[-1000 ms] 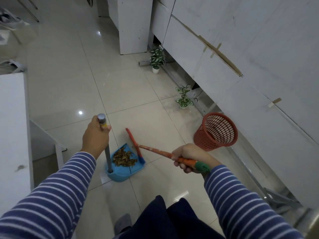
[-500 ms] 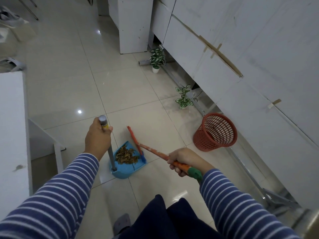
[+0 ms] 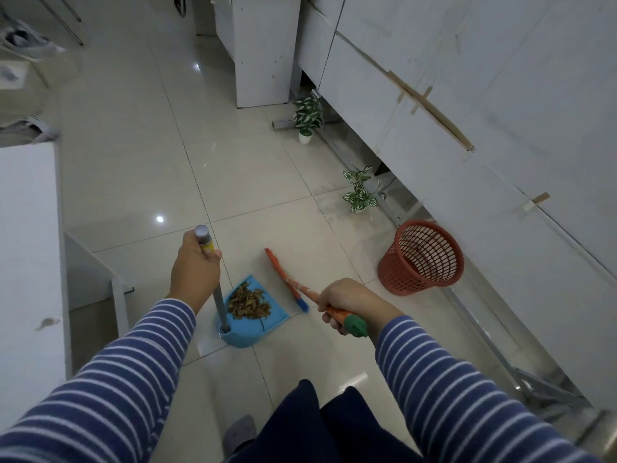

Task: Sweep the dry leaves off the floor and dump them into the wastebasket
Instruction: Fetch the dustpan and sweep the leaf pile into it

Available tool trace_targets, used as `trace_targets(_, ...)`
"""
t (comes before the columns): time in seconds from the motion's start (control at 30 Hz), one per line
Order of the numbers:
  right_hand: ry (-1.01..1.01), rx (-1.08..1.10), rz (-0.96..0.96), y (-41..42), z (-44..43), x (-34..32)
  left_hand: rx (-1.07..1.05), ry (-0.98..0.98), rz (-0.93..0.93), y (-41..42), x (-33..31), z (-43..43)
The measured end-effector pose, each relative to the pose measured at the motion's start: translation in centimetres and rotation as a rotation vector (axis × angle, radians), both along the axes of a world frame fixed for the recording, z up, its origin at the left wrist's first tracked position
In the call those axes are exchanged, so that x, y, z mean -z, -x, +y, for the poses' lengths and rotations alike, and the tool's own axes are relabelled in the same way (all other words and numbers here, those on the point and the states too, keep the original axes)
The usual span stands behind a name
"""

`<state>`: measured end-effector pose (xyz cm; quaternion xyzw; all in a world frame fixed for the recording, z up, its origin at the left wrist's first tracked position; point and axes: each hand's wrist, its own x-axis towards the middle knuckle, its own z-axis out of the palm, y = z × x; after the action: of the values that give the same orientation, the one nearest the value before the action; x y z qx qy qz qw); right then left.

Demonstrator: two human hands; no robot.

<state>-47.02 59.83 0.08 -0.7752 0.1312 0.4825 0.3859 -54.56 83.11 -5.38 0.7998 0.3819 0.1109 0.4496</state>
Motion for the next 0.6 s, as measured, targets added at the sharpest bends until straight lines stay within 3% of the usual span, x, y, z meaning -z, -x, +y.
trace_targets(0.2, -0.191, 0.147, 0.063, -0.1, 0.6, -0.3, 0.004, 0.078, 0.086, 0.0, 0.3, 0.0)
trace_targets(0.43, -0.521, 0.428, -0.041, -1.1, 0.7, -0.5, 0.043, 0.202, 0.072, -0.2, 0.7, -0.4)
trace_targets(0.5, -0.528, 0.374, -0.132, -1.2, 0.7, -0.4, 0.036, 0.191, 0.056, -0.3, 0.6, -0.8)
trace_targets(0.6, -0.364, 0.22, -0.328, -1.5, 0.9, -0.4, 0.047, 0.18, 0.039, -0.7, 0.4, -1.4)
